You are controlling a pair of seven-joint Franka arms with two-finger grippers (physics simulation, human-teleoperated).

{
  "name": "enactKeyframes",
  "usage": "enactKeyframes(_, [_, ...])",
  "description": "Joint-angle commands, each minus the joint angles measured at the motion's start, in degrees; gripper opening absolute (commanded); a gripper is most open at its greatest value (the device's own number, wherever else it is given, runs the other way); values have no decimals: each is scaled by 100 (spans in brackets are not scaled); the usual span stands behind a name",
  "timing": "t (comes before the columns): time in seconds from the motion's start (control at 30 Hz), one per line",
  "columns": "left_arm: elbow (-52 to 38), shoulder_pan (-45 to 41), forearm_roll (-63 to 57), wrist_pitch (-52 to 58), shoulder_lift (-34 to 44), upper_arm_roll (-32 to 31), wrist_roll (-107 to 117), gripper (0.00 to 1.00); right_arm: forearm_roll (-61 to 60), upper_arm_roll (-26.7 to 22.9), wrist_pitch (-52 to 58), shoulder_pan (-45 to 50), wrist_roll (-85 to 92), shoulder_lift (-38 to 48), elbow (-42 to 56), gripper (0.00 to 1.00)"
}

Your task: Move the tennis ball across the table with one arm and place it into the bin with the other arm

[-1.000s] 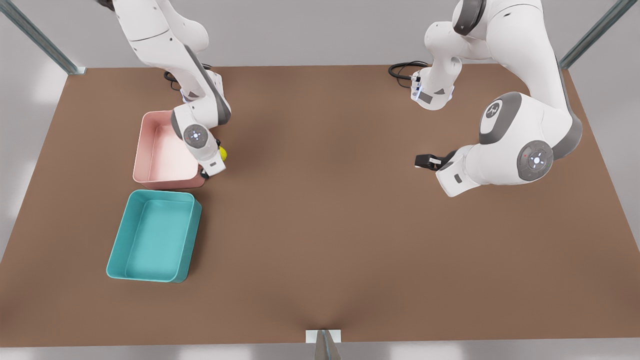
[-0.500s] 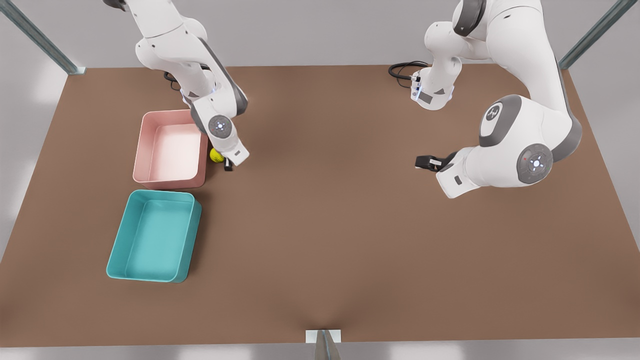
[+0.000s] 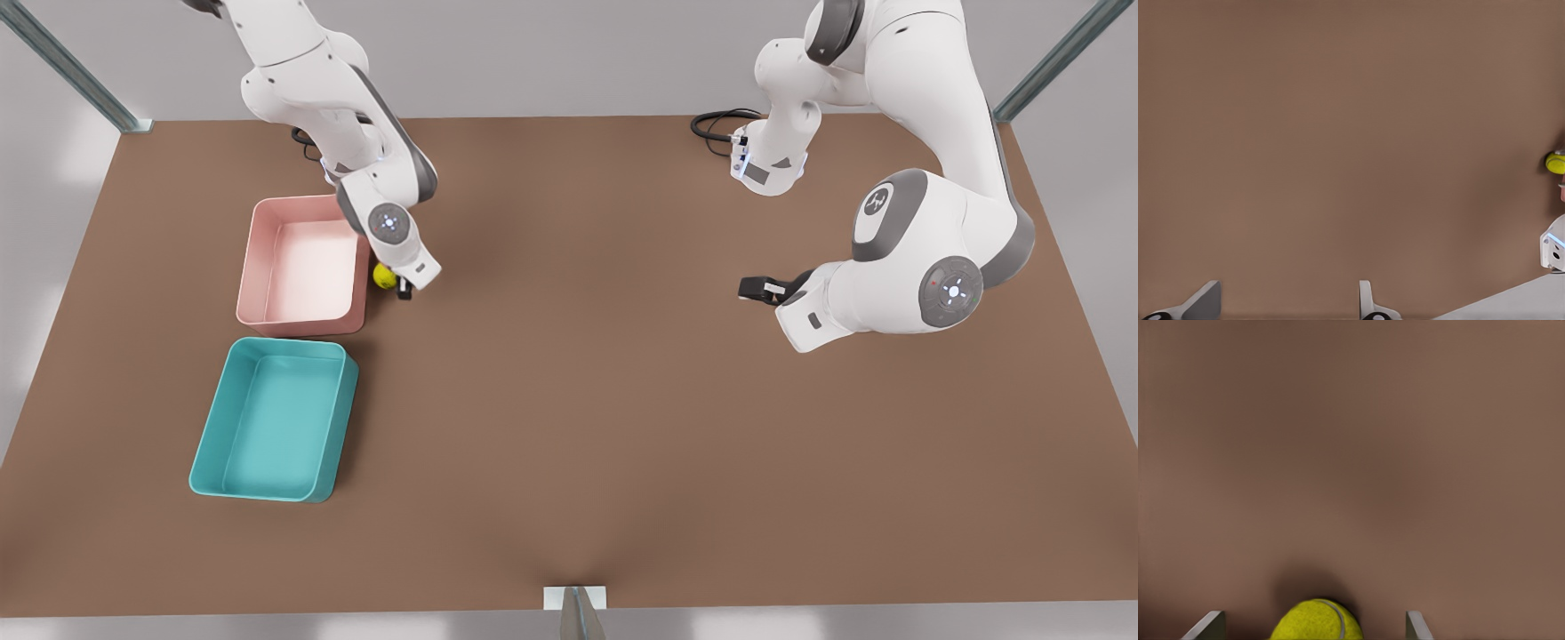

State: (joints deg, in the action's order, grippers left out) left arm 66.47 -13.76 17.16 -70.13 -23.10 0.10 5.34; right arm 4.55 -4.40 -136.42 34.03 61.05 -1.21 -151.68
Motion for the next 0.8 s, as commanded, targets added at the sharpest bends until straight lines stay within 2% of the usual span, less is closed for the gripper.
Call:
enactKeyframes(0.0, [-2, -4, -2, 9, 8, -1, -33, 100, 2, -8, 11, -221, 364, 24, -46, 100])
enactKeyframes(0.77, [-2, -4, 6, 9, -1, -1, -33, 100, 248, -26, -95, -687, 540, -283, -89, 100])
